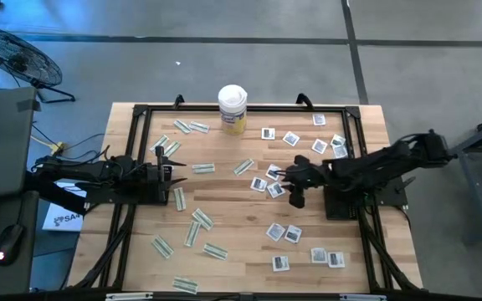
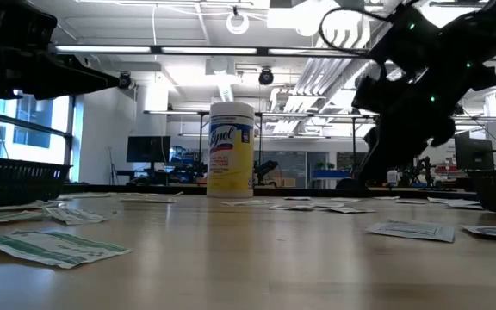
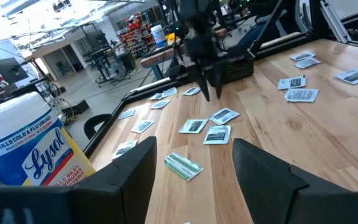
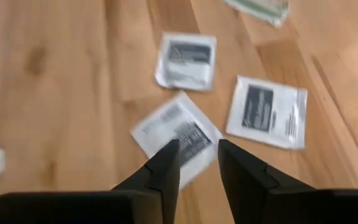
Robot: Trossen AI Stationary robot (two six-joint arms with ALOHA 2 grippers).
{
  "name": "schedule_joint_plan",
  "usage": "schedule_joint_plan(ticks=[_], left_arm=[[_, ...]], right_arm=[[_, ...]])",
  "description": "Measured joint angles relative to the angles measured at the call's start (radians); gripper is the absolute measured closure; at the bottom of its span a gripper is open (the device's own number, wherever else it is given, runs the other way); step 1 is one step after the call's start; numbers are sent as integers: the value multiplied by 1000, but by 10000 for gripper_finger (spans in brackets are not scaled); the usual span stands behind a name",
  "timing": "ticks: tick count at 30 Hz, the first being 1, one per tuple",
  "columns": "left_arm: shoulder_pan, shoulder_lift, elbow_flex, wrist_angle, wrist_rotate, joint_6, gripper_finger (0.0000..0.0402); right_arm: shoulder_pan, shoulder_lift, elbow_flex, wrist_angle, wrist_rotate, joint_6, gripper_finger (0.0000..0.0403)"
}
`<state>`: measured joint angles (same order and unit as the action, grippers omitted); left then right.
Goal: Pick & Place First Aid Supplies
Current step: Put the towelette pack into the right black basket
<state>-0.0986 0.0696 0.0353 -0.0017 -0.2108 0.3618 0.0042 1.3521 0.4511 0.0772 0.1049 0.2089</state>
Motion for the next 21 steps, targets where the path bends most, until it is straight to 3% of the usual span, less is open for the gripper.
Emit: schedule_joint_plan(ticks=[21], left_arm=[[0,0,0,0,0,0,195]], right_arm=[[-39,66,31,12,1,-23,306]])
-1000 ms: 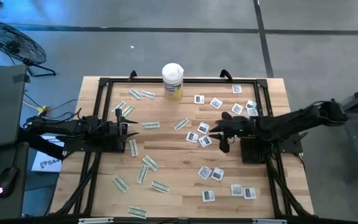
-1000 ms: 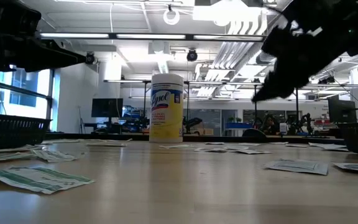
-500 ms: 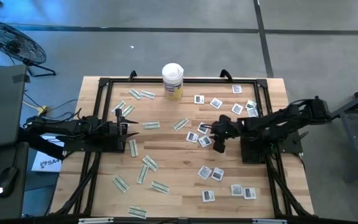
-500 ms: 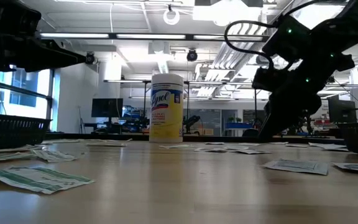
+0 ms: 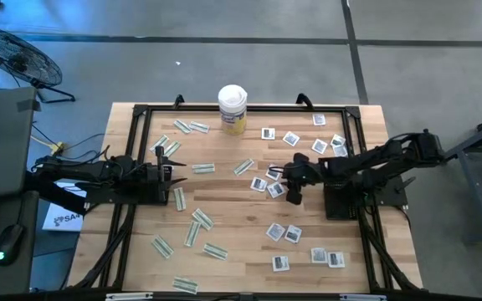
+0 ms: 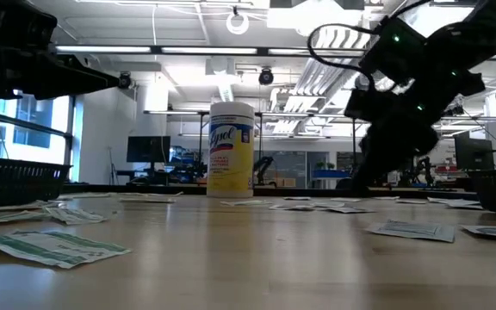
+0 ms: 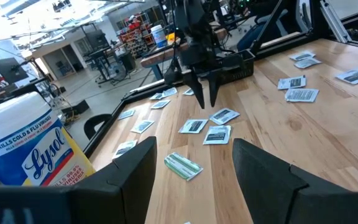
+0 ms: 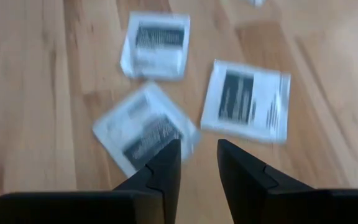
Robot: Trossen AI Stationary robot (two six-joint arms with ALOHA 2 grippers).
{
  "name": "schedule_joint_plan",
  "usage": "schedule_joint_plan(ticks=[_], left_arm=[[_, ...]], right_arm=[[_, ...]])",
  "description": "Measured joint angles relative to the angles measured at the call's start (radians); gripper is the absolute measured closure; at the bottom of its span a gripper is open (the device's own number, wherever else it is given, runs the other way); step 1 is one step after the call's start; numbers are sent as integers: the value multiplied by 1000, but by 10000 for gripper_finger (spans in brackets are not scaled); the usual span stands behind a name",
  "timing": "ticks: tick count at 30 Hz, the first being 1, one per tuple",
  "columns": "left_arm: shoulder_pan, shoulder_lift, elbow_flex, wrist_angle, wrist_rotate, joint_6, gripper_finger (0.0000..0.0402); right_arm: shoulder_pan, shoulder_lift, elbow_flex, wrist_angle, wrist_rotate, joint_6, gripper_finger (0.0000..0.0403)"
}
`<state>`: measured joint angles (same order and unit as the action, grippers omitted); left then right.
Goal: Pick & Place First Aid Supplies
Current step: Put the towelette pack into the right black basket
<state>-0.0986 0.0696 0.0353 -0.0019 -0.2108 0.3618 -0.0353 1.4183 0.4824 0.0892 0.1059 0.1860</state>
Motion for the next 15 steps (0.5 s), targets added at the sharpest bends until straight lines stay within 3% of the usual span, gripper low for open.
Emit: schedule_joint_plan(ticks=[8,15], left_arm=[[0,0,0,0,0,0,195],[0,0,0,0,0,0,195]], right_arm=[[0,83,113,-100,0,7,306],[0,96,108,-150,19,107,306]])
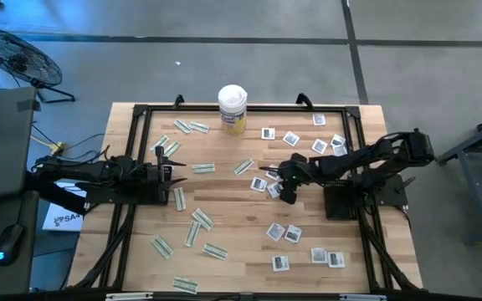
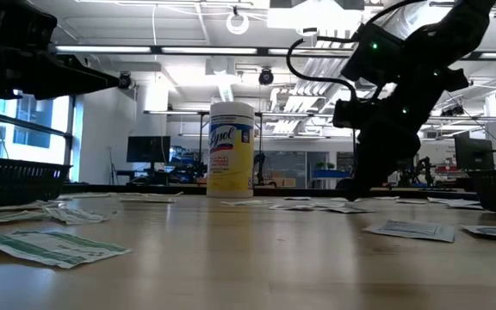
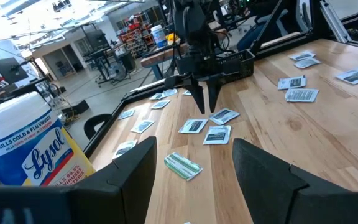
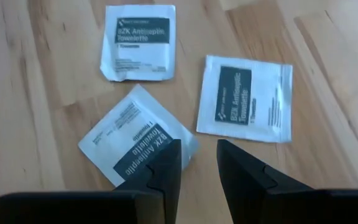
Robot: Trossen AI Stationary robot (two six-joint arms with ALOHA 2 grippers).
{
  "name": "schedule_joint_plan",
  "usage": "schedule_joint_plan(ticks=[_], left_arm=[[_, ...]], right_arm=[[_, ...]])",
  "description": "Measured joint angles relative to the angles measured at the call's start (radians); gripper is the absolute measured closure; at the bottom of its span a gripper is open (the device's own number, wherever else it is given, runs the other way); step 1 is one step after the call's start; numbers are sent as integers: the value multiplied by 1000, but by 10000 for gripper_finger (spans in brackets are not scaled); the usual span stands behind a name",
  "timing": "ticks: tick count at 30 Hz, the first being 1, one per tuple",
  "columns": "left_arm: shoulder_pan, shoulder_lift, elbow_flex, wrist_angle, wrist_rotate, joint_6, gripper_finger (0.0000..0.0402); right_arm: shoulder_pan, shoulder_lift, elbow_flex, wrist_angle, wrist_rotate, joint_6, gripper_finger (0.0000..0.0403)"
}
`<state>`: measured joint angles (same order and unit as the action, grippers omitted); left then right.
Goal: Pick & Place First Aid Supplies
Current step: Put the towelette pack into the right black basket
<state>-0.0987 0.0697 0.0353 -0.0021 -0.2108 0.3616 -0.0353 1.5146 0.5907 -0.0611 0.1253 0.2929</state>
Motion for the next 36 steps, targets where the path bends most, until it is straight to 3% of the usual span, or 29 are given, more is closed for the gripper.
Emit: schedule_joint_plan(ticks=[11,20,36], left_arm=[[0,0,0,0,0,0,195],[0,0,0,0,0,0,195],[0,0,0,0,0,0,195]], right_arm=[[-5,5,0,19,33,21,313],[-1,88,3,57,26,72,318],[3,83,14,78,8,115,318]])
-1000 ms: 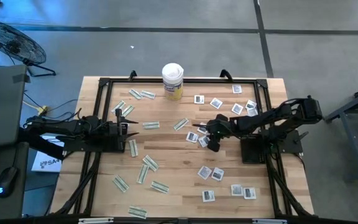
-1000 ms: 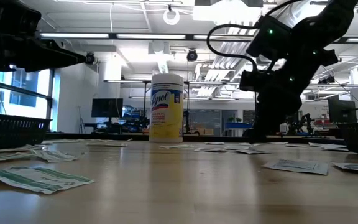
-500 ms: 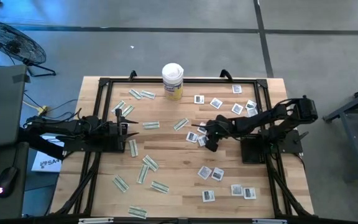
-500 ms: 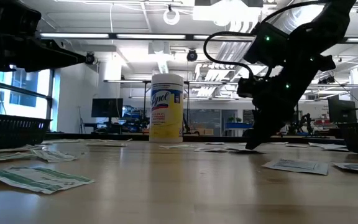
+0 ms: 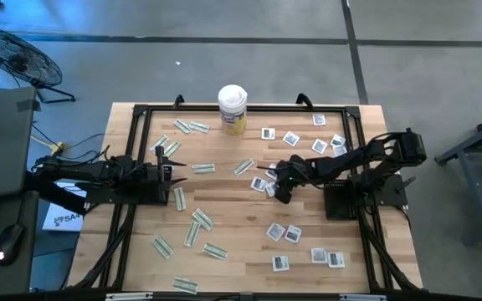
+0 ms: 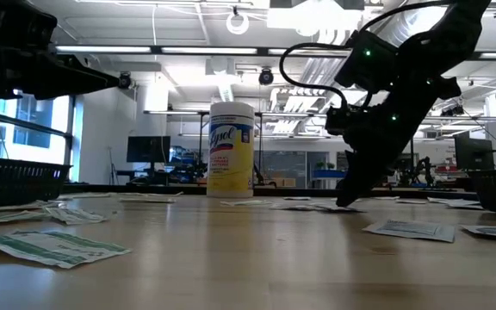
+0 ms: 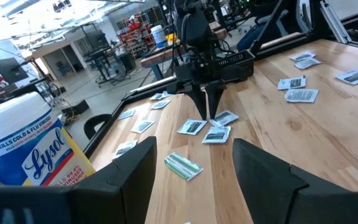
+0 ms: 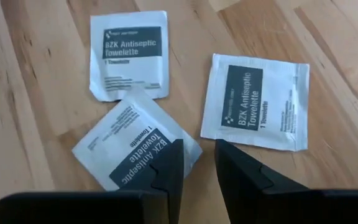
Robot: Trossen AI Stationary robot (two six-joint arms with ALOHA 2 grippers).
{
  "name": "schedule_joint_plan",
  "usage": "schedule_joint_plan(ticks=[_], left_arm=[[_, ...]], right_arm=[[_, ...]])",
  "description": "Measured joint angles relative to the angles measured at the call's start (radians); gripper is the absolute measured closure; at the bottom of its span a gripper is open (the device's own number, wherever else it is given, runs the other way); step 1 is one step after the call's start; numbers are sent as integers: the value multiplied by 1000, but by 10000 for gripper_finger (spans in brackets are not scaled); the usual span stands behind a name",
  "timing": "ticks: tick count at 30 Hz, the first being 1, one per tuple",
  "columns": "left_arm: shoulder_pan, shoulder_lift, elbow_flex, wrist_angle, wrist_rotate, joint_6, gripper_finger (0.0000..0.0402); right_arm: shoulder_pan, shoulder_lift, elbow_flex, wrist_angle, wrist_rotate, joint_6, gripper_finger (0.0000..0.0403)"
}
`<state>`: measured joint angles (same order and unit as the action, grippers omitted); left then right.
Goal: Pick & Place First Aid Supplies
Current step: Put the towelette pack into the right black basket
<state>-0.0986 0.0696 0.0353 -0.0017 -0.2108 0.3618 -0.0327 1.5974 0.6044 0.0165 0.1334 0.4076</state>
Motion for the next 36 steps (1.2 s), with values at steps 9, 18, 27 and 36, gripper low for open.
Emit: schedule_joint_plan(ticks=[9,18,27,36], left_arm=[[0,0,0,0,-4,0,195],[0,0,0,0,-5,0,195],[0,0,0,0,-6,0,195],[0,0,0,0,-6,0,195]], right_arm=[[66,7,0,5,29,-70,322],[98,7,0,3,53,-66,389],[100,-6,-1,-9,68,-40,401],[103,-143,-2,-164,58,30,402]])
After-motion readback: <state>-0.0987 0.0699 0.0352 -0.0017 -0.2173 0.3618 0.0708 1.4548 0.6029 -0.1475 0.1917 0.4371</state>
